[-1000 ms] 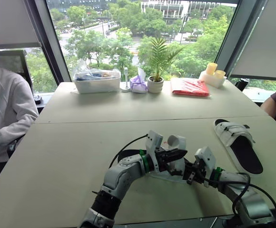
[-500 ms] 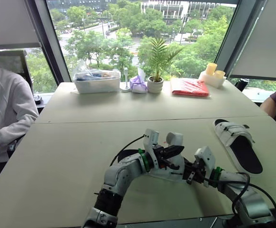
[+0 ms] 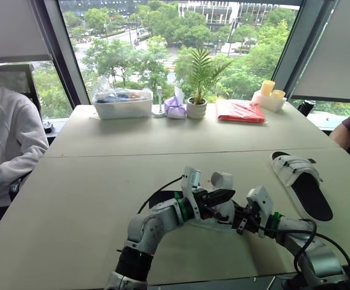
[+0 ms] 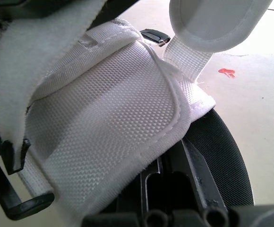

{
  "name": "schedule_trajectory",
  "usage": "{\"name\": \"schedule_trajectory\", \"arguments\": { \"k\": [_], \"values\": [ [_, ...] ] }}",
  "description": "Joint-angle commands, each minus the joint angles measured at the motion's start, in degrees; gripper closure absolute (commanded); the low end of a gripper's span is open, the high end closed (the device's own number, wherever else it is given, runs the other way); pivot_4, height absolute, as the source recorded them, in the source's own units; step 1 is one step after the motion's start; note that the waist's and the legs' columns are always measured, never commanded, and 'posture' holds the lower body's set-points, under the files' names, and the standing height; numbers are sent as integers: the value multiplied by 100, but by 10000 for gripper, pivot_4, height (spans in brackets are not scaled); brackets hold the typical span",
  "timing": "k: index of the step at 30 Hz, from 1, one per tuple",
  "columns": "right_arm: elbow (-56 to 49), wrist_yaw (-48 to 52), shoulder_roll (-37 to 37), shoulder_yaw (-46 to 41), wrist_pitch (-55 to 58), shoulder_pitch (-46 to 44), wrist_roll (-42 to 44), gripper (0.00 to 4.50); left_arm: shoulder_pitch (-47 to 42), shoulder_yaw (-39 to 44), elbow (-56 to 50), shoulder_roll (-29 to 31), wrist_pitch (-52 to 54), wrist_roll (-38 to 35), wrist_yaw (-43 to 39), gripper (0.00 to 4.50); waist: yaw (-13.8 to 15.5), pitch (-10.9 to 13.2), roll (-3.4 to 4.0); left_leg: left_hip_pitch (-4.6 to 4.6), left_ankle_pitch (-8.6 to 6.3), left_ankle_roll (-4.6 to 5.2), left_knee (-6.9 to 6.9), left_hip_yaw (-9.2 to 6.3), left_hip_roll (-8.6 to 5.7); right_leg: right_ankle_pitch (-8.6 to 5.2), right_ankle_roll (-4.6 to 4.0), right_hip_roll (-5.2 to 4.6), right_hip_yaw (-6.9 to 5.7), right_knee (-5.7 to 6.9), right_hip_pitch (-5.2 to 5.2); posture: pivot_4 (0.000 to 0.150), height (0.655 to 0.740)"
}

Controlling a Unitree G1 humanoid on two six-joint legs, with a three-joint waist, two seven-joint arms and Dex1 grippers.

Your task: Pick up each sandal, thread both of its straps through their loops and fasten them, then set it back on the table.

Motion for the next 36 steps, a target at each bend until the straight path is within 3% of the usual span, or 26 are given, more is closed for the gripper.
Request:
{"name": "schedule_trajectory", "arguments": {
  "k": [1,15,36],
  "values": [
    [407,81,41,376,210,200,-173,45000,38,-202,-47,-63,-44,67,-9,44462,0,-2,0,0,0,0,0,0,0,0,0,0,0,0,0,1500,7388],
    [439,55,79,362,194,192,-179,45000,1,-777,-18,191,-393,601,-360,44462,0,-35,-4,9,-1,0,0,0,0,0,-1,-1,1,-1,2,1500,7388],
    [492,139,27,379,192,94,-213,45000,123,-389,97,-120,-43,185,-331,44462,-2,-36,-5,10,-1,1,3,0,0,0,-1,-1,1,0,5,1500,7388]
  ]
}}
